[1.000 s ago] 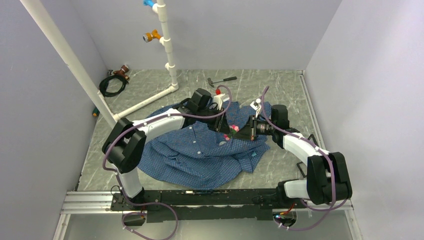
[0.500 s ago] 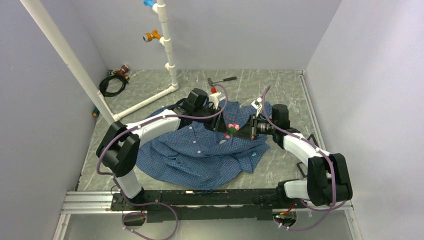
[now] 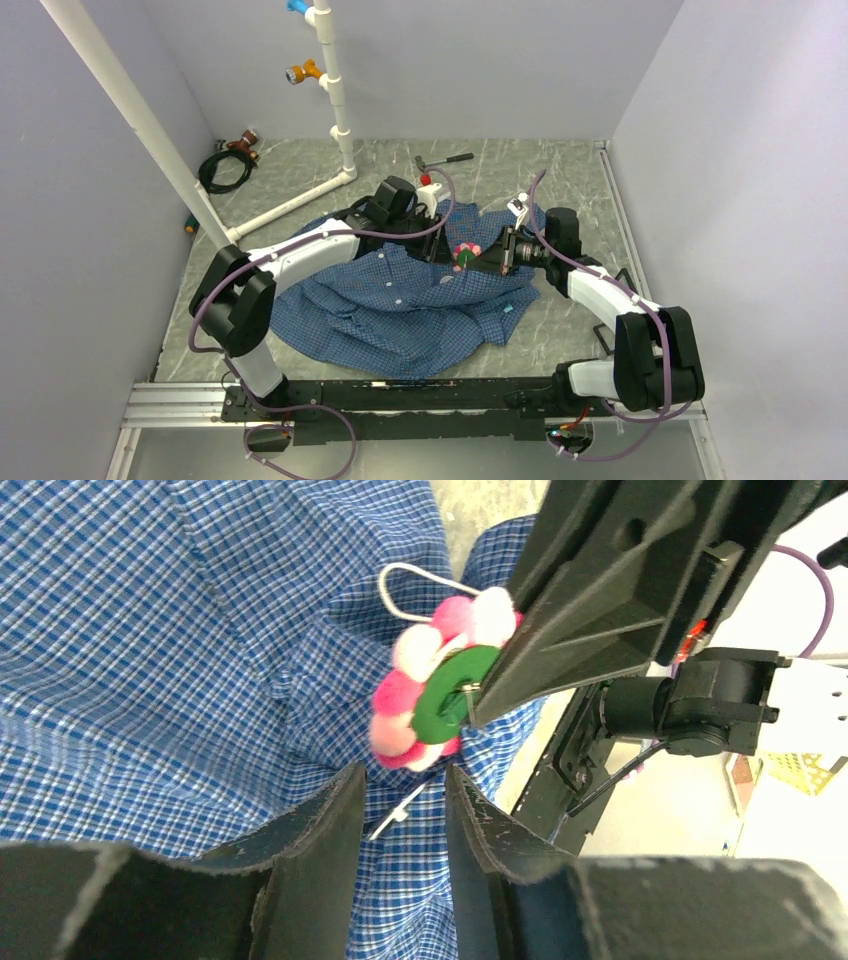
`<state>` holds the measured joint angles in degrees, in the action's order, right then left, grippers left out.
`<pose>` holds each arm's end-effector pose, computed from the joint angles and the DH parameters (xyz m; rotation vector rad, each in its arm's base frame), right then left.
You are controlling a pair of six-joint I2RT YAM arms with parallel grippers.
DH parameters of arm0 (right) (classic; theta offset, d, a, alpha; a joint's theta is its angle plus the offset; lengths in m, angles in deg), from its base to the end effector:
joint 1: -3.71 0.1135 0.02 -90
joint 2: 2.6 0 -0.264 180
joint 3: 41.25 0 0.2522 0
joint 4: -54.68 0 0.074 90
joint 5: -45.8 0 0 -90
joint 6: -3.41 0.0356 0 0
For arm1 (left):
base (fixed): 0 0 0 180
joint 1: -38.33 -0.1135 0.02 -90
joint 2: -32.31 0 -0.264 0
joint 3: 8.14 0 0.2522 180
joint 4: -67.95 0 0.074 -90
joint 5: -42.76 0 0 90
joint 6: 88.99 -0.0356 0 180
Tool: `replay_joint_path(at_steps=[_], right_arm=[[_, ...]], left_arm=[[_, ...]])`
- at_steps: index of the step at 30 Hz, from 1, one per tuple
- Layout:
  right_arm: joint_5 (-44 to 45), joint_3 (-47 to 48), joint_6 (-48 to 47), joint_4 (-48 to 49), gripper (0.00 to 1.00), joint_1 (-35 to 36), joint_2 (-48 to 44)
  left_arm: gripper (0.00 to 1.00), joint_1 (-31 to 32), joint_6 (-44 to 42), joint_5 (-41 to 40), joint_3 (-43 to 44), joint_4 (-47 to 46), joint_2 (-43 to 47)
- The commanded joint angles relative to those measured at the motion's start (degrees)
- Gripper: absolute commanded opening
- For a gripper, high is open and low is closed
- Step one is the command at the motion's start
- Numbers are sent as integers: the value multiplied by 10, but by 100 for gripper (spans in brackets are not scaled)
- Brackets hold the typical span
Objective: Remove the brooch from the garment
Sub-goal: Remove the brooch from the clothes.
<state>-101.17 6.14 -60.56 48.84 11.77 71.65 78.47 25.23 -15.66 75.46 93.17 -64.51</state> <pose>0.2453 0.0649 0.2032 -0.2826 2.1383 1.4040 0.2774 -0.2583 0.2531 0.6547 2.3235 -1.1877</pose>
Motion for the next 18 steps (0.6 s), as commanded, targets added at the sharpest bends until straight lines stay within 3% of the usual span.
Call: replay_joint_path(at_steps=[1, 18], right_arm=[[5, 12, 28, 22, 0, -1, -1], [-1, 7, 35, 21, 0, 0, -7]], left_arm=[[39, 20, 1, -3, 36, -21, -1], [40, 40, 21, -6, 68, -28, -40]])
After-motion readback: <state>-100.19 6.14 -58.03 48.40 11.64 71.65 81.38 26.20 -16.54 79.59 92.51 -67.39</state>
